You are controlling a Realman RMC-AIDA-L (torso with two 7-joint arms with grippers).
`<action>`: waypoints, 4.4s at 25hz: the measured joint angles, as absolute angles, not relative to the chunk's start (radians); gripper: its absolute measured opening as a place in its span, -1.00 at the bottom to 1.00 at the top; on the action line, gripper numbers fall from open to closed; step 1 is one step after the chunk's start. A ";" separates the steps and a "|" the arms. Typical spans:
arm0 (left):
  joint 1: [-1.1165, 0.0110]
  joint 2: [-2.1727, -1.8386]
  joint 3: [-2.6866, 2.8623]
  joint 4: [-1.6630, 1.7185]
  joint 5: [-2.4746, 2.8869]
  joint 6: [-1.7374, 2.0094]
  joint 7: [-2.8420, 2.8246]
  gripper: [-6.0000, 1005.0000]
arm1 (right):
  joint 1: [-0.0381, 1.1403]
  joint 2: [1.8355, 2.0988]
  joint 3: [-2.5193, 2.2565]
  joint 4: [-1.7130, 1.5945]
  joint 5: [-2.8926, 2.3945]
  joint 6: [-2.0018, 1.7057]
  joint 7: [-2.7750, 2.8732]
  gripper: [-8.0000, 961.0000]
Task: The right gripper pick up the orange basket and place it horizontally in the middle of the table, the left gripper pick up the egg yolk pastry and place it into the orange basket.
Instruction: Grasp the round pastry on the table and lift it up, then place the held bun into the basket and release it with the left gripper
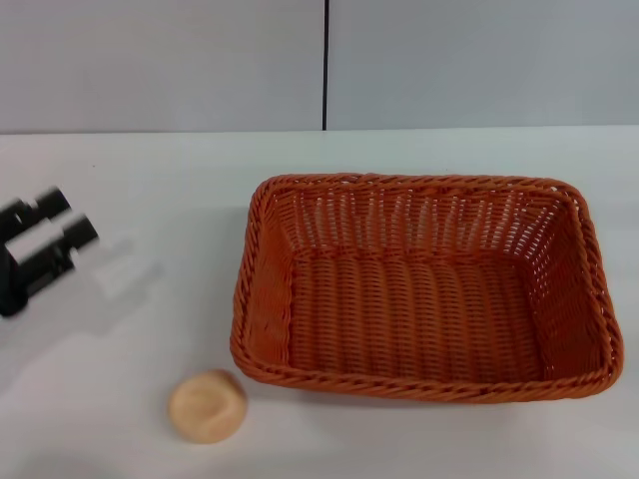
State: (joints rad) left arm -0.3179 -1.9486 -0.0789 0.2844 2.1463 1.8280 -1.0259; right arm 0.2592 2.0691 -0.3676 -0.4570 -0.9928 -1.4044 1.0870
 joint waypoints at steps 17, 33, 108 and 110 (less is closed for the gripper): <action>-0.211 -1.974 0.310 0.414 2.147 1.853 -1.072 0.11 | 0.291 2.069 -0.290 -0.384 -0.934 -1.415 1.101 0.08; -0.231 -2.027 0.491 0.409 2.148 1.713 -1.108 0.08 | 0.319 2.066 -0.292 -0.373 -0.933 -1.405 1.099 0.08; -0.597 -2.069 0.137 0.118 2.085 1.665 -0.988 -0.56 | 0.330 2.058 -0.301 -0.265 -0.963 -1.362 1.085 0.08; -0.591 -2.067 0.135 0.117 2.074 1.667 -0.988 -0.41 | 0.333 2.058 -0.301 -0.265 -0.963 -1.361 1.085 0.08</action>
